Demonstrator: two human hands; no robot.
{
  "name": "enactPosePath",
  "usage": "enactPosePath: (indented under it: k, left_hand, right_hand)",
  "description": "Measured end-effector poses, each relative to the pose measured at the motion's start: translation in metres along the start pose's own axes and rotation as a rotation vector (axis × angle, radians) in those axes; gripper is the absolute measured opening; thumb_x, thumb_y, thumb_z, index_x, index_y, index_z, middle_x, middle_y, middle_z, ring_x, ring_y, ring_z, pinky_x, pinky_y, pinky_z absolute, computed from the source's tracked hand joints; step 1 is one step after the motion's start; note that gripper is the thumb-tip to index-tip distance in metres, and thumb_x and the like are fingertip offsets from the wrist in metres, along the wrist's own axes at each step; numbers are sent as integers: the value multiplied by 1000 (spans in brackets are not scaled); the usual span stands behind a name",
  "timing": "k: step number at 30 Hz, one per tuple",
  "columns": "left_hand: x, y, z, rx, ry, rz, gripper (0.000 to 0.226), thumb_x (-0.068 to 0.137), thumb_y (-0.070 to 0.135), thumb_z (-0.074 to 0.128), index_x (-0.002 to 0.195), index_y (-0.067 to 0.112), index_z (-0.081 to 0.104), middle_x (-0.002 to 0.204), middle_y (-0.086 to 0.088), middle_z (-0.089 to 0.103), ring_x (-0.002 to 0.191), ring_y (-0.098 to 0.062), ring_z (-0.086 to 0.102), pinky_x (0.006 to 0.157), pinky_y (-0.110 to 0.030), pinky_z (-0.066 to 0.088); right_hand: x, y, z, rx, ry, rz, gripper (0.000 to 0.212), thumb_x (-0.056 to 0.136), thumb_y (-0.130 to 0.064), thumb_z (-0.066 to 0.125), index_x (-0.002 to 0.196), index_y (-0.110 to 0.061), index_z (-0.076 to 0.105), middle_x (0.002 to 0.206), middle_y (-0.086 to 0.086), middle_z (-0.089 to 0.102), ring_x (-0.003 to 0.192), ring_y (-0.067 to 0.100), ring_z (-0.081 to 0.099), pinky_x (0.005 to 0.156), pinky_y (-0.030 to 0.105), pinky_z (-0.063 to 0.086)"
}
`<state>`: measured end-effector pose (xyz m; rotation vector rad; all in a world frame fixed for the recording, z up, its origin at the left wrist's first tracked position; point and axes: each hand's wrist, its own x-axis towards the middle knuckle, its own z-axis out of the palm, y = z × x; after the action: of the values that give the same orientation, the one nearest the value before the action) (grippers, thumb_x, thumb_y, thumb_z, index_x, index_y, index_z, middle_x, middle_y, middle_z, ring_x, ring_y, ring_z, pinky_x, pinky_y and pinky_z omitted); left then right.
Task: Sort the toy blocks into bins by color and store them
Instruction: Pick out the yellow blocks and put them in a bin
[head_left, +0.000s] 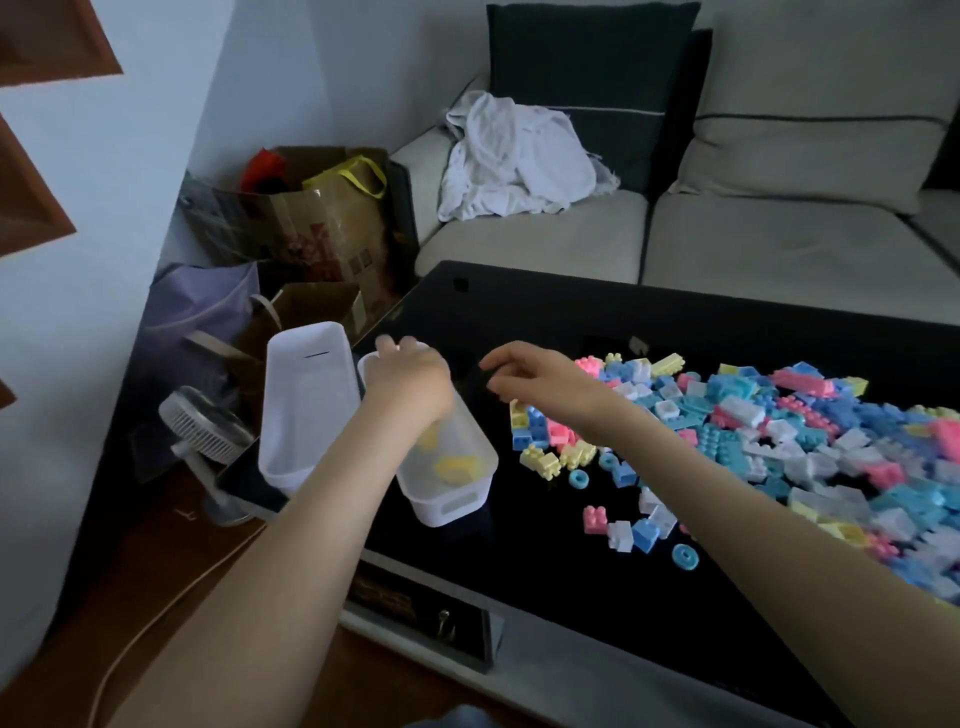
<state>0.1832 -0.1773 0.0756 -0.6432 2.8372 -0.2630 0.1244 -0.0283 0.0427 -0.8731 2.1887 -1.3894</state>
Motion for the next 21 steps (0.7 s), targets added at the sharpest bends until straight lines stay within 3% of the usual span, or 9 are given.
enactPosePath:
  k: [3, 6, 9, 11, 13, 16, 21]
  left_hand:
    - [19, 27, -16, -90, 144, 156, 50, 90, 23, 56, 137, 17, 38, 144, -11, 29, 131, -35, 24, 101, -44, 31]
    - [44, 64, -19, -176, 7, 280, 51, 92, 19, 55, 140, 18, 38, 140, -11, 36, 125, -31, 35, 96, -41, 40]
    - [73, 85, -12, -258, -148, 307, 61, 89, 17, 59, 143, 22, 32, 136, -8, 40, 106, -22, 50, 88, -36, 48]
    - [85, 91, -7, -235, -183, 273, 48, 90, 20, 58, 135, 16, 44, 124, -8, 51, 99, -20, 56, 83, -33, 50]
    - [93, 97, -2, -209, -224, 257, 29, 90, 25, 57, 115, 9, 57, 103, -6, 59, 87, -20, 59, 73, -30, 49]
    - [96, 103, 0, -216, -243, 276, 15, 89, 22, 58, 98, 10, 60, 87, -5, 58, 72, -16, 55, 61, -26, 44]
    - [91, 108, -2, -274, -171, 213, 6, 90, 13, 53, 86, 9, 57, 76, -4, 51, 62, -13, 48, 53, -23, 38]
  right_hand:
    - [6, 30, -51, -222, 271, 71, 28, 93, -10, 48, 117, -21, 56, 107, 1, 62, 86, 11, 61, 67, 20, 50]
    - [8, 63, -104, -430, 444, 183, 36, 94, -1, 40, 125, -13, 54, 123, 9, 56, 103, 19, 58, 86, 31, 49]
    - [9, 90, -142, -640, 355, 298, 50, 92, 5, 38, 136, -17, 46, 139, 11, 45, 118, 26, 50, 98, 38, 44]
    - [12, 103, -153, -748, 219, 377, 59, 90, 5, 40, 142, -22, 38, 148, 8, 36, 128, 26, 42, 103, 41, 40]
    - [18, 115, -159, -868, 106, 410, 55, 93, -4, 42, 144, -24, 35, 149, 4, 34, 132, 25, 38, 106, 41, 36]
    - [27, 122, -160, -1002, 52, 391, 41, 96, -21, 46, 137, -26, 43, 136, 2, 46, 120, 24, 48, 100, 40, 40]
    - [27, 127, -163, -973, 188, 370, 32, 94, -26, 51, 126, -24, 50, 114, 2, 55, 101, 20, 52, 94, 40, 38]
